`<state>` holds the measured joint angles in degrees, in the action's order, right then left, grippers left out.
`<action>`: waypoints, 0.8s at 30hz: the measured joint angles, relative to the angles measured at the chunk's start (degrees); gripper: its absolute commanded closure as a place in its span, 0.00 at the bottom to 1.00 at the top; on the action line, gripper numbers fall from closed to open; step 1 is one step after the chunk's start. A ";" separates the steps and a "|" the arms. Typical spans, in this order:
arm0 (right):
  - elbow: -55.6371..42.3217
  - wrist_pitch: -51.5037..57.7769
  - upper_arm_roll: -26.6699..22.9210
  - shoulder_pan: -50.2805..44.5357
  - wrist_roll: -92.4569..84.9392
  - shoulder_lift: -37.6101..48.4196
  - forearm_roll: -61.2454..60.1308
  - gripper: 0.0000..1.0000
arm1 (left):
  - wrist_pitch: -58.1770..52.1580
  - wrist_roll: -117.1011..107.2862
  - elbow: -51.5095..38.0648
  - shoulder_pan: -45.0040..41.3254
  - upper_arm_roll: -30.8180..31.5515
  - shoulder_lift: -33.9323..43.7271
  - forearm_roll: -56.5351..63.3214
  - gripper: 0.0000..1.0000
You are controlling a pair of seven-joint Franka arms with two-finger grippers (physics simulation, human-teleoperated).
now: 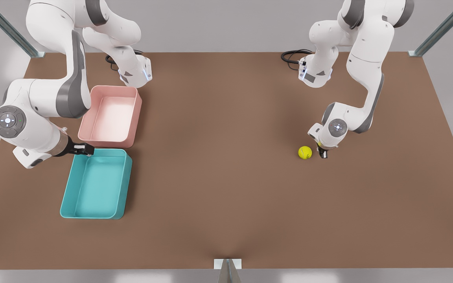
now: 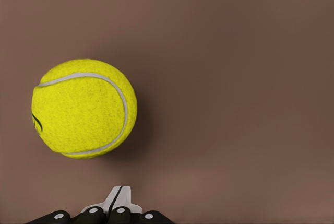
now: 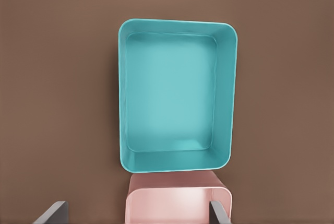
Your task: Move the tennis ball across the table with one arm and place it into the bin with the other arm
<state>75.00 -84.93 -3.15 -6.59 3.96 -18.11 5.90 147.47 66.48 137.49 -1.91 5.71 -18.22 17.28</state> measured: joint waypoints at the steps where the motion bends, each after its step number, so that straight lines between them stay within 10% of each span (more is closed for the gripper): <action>1: 0.00 0.00 0.00 0.00 -0.01 -0.01 0.01 0.00 | 0.01 -0.20 0.00 -0.79 0.00 -0.05 0.01 0.79; 10: 0.00 0.01 0.00 -0.09 -0.06 -0.07 -0.01 0.00 | -5.28 -8.77 -11.78 -20.69 0.02 -0.63 -15.98 0.79; 14: 0.04 0.01 0.09 -0.12 -0.07 -0.85 -0.37 0.00 | -17.25 -15.23 -27.21 -10.65 0.03 2.30 -18.33 0.77; 16: -0.07 -0.09 0.50 -0.47 -0.09 -3.64 -2.14 0.00 | -30.07 -19.36 -44.03 -6.00 -0.01 3.30 -17.94 0.00; 24: 10.41 -13.62 1.05 -9.96 2.31 -10.30 -8.63 0.00 | -63.47 -39.75 -65.58 -5.42 -4.29 5.83 -18.24 0.00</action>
<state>85.41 -98.56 -2.10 -16.55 6.27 -28.41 -2.74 84.00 26.73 71.91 -7.33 1.42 -12.39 -0.97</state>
